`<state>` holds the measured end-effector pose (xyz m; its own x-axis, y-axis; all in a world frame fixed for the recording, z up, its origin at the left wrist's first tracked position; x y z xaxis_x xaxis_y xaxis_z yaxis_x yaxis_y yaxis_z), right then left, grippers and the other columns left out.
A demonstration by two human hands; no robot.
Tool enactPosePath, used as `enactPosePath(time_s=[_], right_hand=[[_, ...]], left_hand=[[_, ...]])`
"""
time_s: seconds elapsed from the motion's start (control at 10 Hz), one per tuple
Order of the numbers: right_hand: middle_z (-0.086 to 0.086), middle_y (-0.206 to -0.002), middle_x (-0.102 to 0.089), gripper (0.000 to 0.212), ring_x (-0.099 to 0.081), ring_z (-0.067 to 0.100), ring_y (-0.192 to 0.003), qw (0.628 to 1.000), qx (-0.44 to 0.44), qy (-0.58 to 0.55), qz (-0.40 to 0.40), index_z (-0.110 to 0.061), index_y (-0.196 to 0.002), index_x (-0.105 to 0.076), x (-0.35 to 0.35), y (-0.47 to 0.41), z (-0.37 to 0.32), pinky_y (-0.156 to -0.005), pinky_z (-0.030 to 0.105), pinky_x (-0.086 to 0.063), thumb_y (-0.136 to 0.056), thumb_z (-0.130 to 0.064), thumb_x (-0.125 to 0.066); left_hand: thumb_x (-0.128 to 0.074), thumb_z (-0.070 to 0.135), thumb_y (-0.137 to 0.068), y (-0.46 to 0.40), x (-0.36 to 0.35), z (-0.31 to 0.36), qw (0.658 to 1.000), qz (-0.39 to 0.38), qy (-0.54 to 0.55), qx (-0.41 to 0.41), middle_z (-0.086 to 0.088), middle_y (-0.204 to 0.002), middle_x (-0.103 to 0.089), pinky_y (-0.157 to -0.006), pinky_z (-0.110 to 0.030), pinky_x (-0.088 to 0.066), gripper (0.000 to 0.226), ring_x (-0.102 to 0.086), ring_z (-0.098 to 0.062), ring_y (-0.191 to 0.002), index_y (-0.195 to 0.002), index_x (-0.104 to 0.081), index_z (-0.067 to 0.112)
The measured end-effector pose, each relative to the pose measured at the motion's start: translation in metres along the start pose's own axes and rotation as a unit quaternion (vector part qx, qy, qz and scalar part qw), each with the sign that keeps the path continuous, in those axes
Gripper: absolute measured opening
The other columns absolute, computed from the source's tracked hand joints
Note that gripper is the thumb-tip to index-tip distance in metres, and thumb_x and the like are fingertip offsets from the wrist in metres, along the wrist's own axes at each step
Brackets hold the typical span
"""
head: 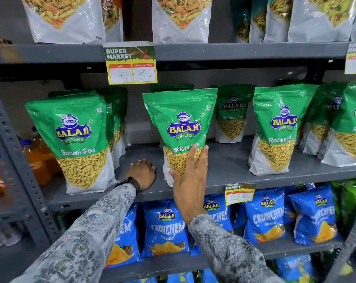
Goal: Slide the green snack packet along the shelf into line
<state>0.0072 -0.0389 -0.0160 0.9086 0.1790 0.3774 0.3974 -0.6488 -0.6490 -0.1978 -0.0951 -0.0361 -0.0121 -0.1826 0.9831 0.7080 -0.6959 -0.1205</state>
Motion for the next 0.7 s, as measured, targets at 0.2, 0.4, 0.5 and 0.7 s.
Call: enactPosePath(time_s=[0.2,0.4,0.5,0.7], right_hand=[[0.020,-0.172,0.001,0.095,-0.012,0.039,-0.157,0.999,-0.006,0.033,0.019,-0.018,-0.165,-0.013,-0.011,-0.004,-0.004,-0.125,0.053,-0.024,-0.092,-0.027,-0.074],[0.021,-0.172,-0.001,0.097,-0.014,0.040,-0.156,0.998,-0.005,0.054,0.030,-0.018,-0.165,-0.012,-0.017,-0.006,-0.004,-0.125,0.054,-0.025,-0.092,-0.028,-0.074],[0.021,-0.172,0.000,0.097,-0.013,0.040,-0.157,0.998,-0.011,0.057,0.032,-0.018,-0.165,-0.011,-0.019,-0.008,0.001,-0.125,0.054,-0.024,-0.092,-0.029,-0.074],[0.011,-0.173,0.007,0.086,-0.004,0.029,-0.160,0.999,-0.003,-0.026,0.040,-0.026,-0.166,-0.003,0.004,-0.003,0.001,-0.127,0.055,-0.018,-0.102,-0.046,-0.057]], left_hand=[[-0.023,0.035,-0.102,-0.002,-0.002,-0.002,1.000,-0.006,0.010,-0.001,-0.017,-0.157,-0.036,-0.121,-0.054,-0.019,0.051,-0.029,-0.032,-0.148,-0.138,-0.045,0.006],[-0.023,0.035,-0.102,-0.001,-0.002,-0.002,1.000,-0.007,0.012,-0.004,-0.018,-0.158,-0.034,-0.122,-0.054,-0.018,0.052,-0.028,-0.033,-0.148,-0.139,-0.043,0.006],[-0.022,0.035,-0.102,-0.003,-0.004,-0.003,1.000,-0.009,0.008,-0.001,-0.018,-0.157,-0.036,-0.122,-0.055,-0.018,0.051,-0.029,-0.033,-0.148,-0.138,-0.044,0.006],[-0.026,0.034,-0.103,0.007,0.010,0.000,0.994,0.062,0.088,0.010,-0.023,-0.155,-0.038,-0.121,-0.052,-0.025,0.049,-0.033,-0.035,-0.146,-0.135,-0.045,0.003]])
Point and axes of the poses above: each hand's wrist, its own y-axis away from the middle knuckle, its own x-axis out of the back of the hand, z = x × y, the point moved 5 cm from there along -y, towards the middle knuckle
